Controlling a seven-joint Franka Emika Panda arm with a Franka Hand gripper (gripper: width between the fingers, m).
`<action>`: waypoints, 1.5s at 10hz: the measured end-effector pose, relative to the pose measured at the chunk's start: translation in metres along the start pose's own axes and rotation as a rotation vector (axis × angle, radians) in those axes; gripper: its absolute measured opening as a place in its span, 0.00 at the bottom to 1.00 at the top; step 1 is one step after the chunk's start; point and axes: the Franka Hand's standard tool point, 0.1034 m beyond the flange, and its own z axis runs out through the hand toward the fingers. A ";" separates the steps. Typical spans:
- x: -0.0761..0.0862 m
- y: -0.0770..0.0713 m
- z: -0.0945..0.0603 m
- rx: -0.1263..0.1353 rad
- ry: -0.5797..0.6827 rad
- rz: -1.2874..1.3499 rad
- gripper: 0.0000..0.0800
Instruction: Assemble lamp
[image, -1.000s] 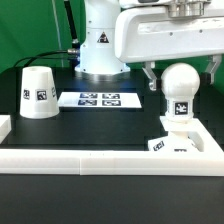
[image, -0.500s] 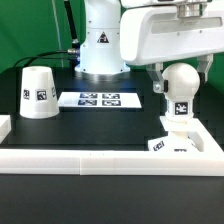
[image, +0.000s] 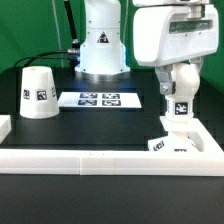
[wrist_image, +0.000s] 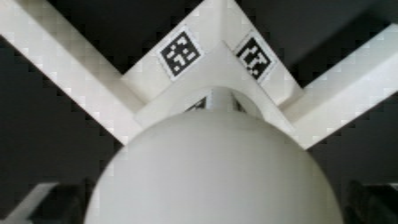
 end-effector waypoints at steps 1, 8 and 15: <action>-0.001 0.000 0.001 0.000 -0.005 -0.028 0.87; -0.002 0.001 0.001 -0.012 -0.020 -0.068 0.72; 0.004 0.000 0.001 -0.021 0.000 0.560 0.72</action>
Offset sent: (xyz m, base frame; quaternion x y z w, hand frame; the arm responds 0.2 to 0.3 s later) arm 0.0000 0.0000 0.0000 0.0000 0.0000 -0.0650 0.9979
